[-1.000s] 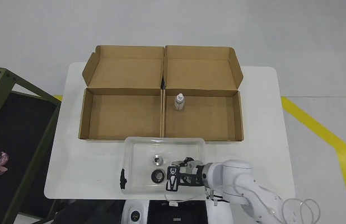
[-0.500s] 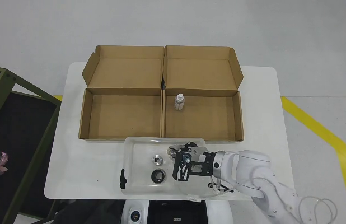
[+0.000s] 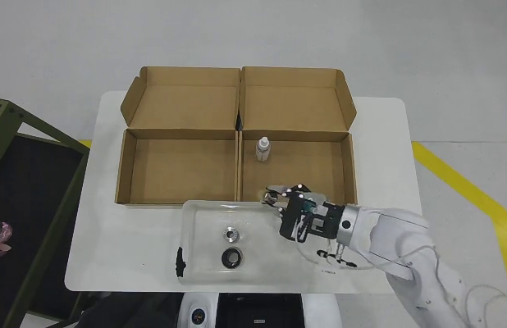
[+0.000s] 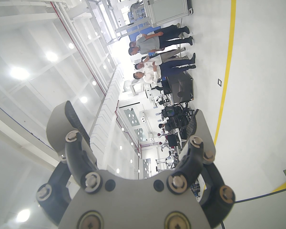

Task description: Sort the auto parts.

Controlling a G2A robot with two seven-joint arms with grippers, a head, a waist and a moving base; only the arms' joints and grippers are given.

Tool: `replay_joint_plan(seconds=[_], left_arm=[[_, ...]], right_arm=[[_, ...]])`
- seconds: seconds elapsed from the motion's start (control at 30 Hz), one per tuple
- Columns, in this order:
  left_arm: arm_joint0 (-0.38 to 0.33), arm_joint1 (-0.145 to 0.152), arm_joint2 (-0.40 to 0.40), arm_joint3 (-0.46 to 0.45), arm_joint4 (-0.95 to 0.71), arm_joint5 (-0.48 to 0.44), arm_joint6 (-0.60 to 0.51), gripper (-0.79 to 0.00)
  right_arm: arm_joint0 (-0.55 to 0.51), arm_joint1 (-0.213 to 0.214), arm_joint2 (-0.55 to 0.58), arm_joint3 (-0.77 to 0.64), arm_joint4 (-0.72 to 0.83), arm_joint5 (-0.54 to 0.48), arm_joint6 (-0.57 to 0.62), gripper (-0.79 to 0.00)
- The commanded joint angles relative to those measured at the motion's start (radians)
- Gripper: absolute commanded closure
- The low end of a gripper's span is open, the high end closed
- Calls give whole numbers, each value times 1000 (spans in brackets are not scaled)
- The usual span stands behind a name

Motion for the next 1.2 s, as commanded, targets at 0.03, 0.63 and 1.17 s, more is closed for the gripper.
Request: replay_joint_plan(seconds=[0.03, 0.63, 1.17], left_arm=[[0, 0, 0, 0, 0, 0, 0, -785], [0, 0, 0, 0, 0, 0, 0, -785], [0, 0, 0, 0, 0, 0, 0, -785]], right_arm=[[4, 1, 19, -5, 11, 9, -14, 0], [149, -10, -10, 159, 98, 51, 2, 0], [352, -37, -121, 410, 192, 93, 155, 0]])
